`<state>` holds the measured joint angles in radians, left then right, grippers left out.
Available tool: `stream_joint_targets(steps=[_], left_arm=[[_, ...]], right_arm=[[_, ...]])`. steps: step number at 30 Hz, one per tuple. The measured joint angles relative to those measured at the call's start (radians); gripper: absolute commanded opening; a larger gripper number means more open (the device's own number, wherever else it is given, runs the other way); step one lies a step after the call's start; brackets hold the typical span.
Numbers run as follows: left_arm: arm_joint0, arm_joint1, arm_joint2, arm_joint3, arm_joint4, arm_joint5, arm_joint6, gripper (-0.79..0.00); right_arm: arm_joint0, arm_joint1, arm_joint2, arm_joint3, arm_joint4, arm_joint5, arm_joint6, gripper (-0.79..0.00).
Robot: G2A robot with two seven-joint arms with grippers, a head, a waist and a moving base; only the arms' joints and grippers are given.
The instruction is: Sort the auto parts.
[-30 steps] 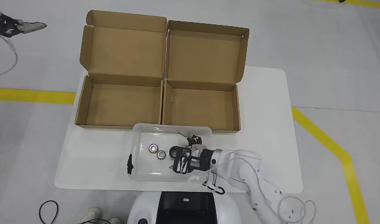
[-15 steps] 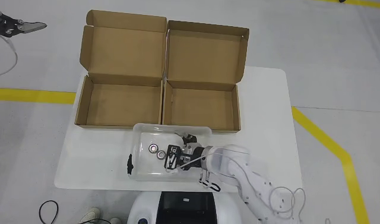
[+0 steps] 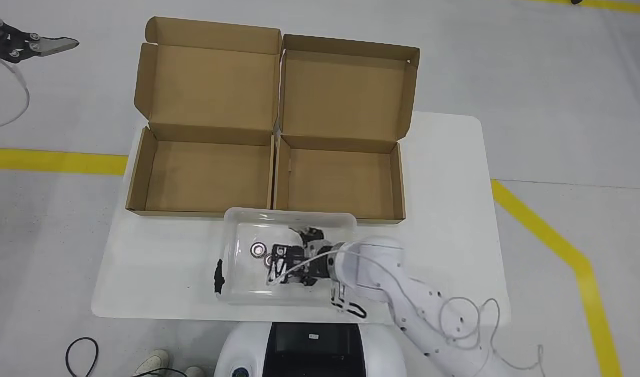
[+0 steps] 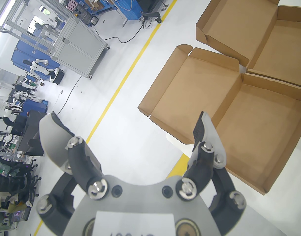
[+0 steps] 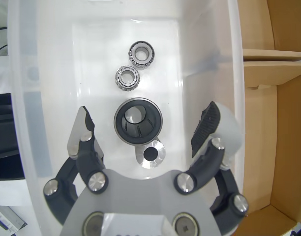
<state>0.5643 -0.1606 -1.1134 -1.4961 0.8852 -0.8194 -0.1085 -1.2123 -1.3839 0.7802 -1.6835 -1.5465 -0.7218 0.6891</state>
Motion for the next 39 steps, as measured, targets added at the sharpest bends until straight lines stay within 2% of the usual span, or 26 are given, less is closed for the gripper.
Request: stream_joint_targets(steps=[13, 15, 16, 18, 20, 21, 27, 39], left_arm=[[0.0, 0.0, 0.0, 0.0, 0.0, 0.0, 0.0, 0.0], [0.0, 0.0, 0.0, 0.0, 0.0, 0.0, 0.0, 0.0], [0.0, 0.0, 0.0, 0.0, 0.0, 0.0, 0.0, 0.0], [0.0, 0.0, 0.0, 0.0, 0.0, 0.0, 0.0, 0.0], [0.0, 0.0, 0.0, 0.0, 0.0, 0.0, 0.0, 0.0], [0.0, 0.0, 0.0, 0.0, 0.0, 0.0, 0.0, 0.0], [0.0, 0.0, 0.0, 0.0, 0.0, 0.0, 0.0, 0.0], [0.0, 0.0, 0.0, 0.0, 0.0, 0.0, 0.0, 0.0]], right_arm=[[0.058, -0.013, -0.051, 0.076, 0.057, 0.0, 0.067, -0.157], [0.064, -0.014, -0.056, 0.082, 0.064, 0.002, 0.073, -0.249], [0.065, -0.014, -0.058, 0.084, 0.066, 0.002, 0.076, -0.391], [0.069, -0.014, -0.061, 0.086, 0.071, 0.003, 0.082, -0.474], [0.071, -0.014, -0.064, 0.087, 0.074, 0.005, 0.085, -0.708], [0.072, -0.014, -0.065, 0.087, 0.075, 0.005, 0.087, -0.785], [0.073, -0.011, -0.07, 0.066, 0.083, -0.004, 0.058, -0.785], [-0.006, 0.034, 0.016, -0.034, 0.015, -0.061, -0.302, -0.785]])
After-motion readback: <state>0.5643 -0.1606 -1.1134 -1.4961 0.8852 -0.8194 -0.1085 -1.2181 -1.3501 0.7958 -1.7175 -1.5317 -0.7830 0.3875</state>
